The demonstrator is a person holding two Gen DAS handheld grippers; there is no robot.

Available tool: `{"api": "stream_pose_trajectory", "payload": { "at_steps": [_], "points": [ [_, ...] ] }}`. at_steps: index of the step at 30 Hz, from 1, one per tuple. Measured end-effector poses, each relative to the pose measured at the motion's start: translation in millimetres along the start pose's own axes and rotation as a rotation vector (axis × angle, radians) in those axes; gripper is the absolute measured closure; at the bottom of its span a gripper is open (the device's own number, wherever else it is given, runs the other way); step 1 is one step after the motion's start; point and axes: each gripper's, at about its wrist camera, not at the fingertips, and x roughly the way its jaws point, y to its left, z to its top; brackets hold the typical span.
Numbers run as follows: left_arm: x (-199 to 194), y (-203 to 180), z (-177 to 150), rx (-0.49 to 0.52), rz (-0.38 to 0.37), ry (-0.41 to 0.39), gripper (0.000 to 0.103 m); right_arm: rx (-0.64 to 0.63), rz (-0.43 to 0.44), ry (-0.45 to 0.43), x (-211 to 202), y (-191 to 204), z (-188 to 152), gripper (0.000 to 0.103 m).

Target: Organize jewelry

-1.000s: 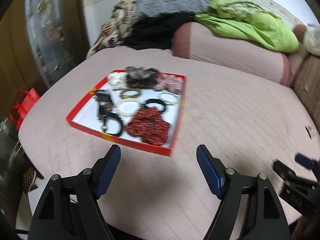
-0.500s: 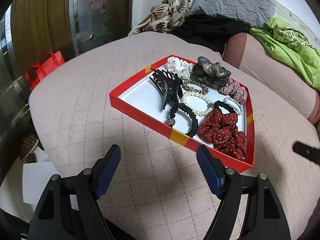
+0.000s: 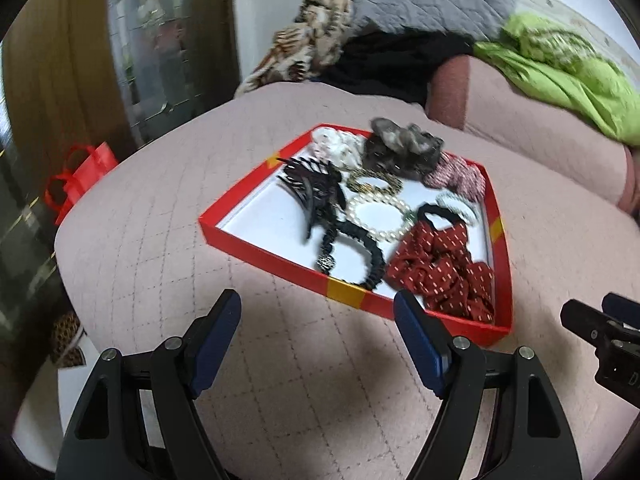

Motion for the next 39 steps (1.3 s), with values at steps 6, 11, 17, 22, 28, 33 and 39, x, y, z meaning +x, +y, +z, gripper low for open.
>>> {"api": "stream_pose_trajectory", "payload": {
  "at_steps": [6, 11, 17, 22, 28, 33, 39],
  "points": [
    [-11.5, -4.5, 0.0, 0.020, -0.019, -0.045, 0.020, 0.019, -0.008, 0.014, -7.1, 0.7, -10.9, 0.027],
    [-26.6, 2.4, 2.2, -0.015, -0.022, -0.108, 0.009, 0.025, -0.020, 0.017, -12.8, 0.2, -15.3, 0.027],
    [-28.0, 8.0, 1.2, -0.053, -0.086, -0.089, 0.008, 0.024, -0.021, 0.004, -22.2, 3.9, -18.7, 0.027],
    [-22.3, 8.8, -1.5, -0.060, -0.080, -0.056, 0.008, 0.011, -0.022, -0.005, -26.7, 8.6, -19.8, 0.026],
    [-20.5, 6.4, -3.9, -0.039, -0.061, -0.045, 0.008, -0.004, -0.024, -0.002, -26.1, 13.7, -21.3, 0.026],
    [-19.9, 5.8, -3.7, -0.035, -0.065, -0.038, 0.008, -0.011, -0.028, 0.004, -23.8, 16.2, -22.5, 0.026],
    [-17.2, 2.9, -4.1, -0.021, -0.074, -0.021, 0.008, -0.018, -0.029, 0.011, -20.7, 17.7, -23.5, 0.026]
  ]
}}
